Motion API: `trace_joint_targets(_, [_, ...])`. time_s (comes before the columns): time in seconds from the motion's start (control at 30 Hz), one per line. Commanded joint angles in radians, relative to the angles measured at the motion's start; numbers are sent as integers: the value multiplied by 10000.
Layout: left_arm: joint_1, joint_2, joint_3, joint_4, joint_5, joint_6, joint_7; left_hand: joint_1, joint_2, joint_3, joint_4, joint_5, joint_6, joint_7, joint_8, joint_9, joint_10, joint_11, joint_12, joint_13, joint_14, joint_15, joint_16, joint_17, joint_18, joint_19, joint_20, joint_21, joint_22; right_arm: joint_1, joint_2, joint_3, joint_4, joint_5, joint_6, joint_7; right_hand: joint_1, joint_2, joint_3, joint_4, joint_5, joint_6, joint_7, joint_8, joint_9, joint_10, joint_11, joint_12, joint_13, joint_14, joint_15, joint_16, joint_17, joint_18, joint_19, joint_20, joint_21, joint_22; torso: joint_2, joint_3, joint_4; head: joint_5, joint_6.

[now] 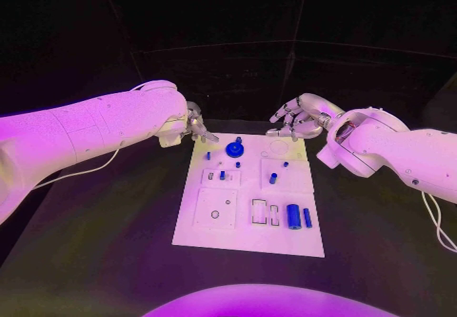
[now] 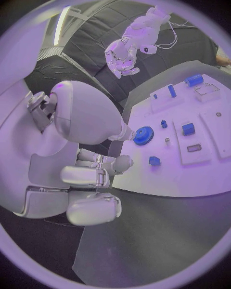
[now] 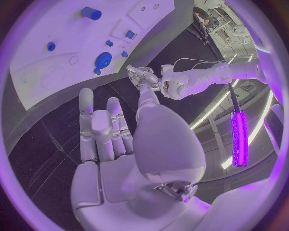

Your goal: Assemble the parts on the task board

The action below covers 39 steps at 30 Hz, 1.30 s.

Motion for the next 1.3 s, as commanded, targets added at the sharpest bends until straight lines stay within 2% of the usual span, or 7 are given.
trace_joint_targets(0.03, [-17, 135, -39, -249, -215, 631, 192, -1, 77, -81, -27, 12, 83, -10, 14, -26, 42, -22, 50, 13, 1056, 46, 31, 2634, 63, 58, 40, 58, 25, 19, 23, 5, 0, -14, 0, 61, 10, 101, 18, -16, 49, -58, -34, 68, 8, -69, -26, -69, -22, -49, -18, -35, -9, 57, -51, 24, -67, -18, -7, -4, -8, -11, -37])
trace_joint_targets(0.23, [-54, 291, -122, -552, -237, 734, 257, -42, 184, -228, -6, 9, 178, -27, 53, -69, 93, -37, 149, 68, 1056, 33, 31, 2634, 49, 91, 27, 105, 90, 19, 69, 5, -15, -14, 0, 55, 15, 140, 5, -19, 125, -84, -34, 87, 3, -67, -27, -73, -67, -47, -20, -40, -20, 57, -45, 21, -79, -25, 11, -2, -35, 40, -52])
trace_joint_targets(0.4, [-91, 417, -175, -721, -285, 901, 291, -47, 228, -279, -11, 11, 209, -36, 68, -84, 121, -44, 198, 102, 1056, 27, 31, 2634, 40, 111, 22, 136, 131, 18, 87, 5, -24, -10, 5, 67, 59, 209, 3, -34, 254, -108, -36, 115, -2, -64, -32, -74, -124, -42, -24, -45, -32, 57, -33, 17, -92, -33, 11, -5, -14, 75, -76])
trace_joint_targets(0.5, [-110, 459, -201, -784, -308, 952, 315, 2, 278, -309, -31, 13, 244, -47, 87, -97, 130, -54, 216, 101, 1056, 20, 31, 2634, 38, 119, 16, 145, 144, 18, 84, 5, -31, -6, 8, 74, 108, 259, -11, -44, 389, -126, -40, 148, -5, -63, -37, -75, -181, -35, -29, -46, -38, 57, -22, 13, -104, -41, 13, -7, -30, 116, -87])
trace_joint_targets(0.87, [-206, 620, -239, -942, -327, 1166, 374, 317, 507, -363, -101, 18, 296, -68, 121, -166, 156, -76, 276, 92, 1056, 0, 31, 2634, 27, 145, -4, 178, 198, 17, 120, 4, -52, -2, 25, 84, 162, 306, -27, -53, 495, -146, -44, 178, -8, -63, -41, -74, -237, -35, -33, -53, -54, 57, -11, 9, -116, -48, 13, -5, -14, 132, -109])
trace_joint_targets(1.07, [-240, 639, -291, -949, -328, 1256, 312, 496, 645, -353, -133, 19, 311, -71, 133, -204, 160, -79, 292, 73, 1056, -4, 31, 2634, 22, 153, -10, 188, 219, 16, 128, 4, -61, -2, 26, 79, 180, 326, -28, -56, 519, -151, -44, 187, -9, -63, -43, -74, -252, -37, -34, -59, -64, 57, -9, 8, -119, -50, 6, 7, -25, 156, -129])
trace_joint_targets(1.3, [-276, 669, -314, -970, -329, 1293, 320, 707, 775, -309, -188, 22, 347, -81, 160, -238, 181, -88, 335, 83, 1056, -8, 31, 2634, 19, 161, -14, 197, 239, 16, 156, 4, -79, -2, 28, 60, 300, 448, -22, -79, 643, -170, -52, 234, -11, -69, -52, -77, -331, -38, -42, -70, -88, 57, 4, 1, -137, -60, 11, 10, -27, 149, -136])
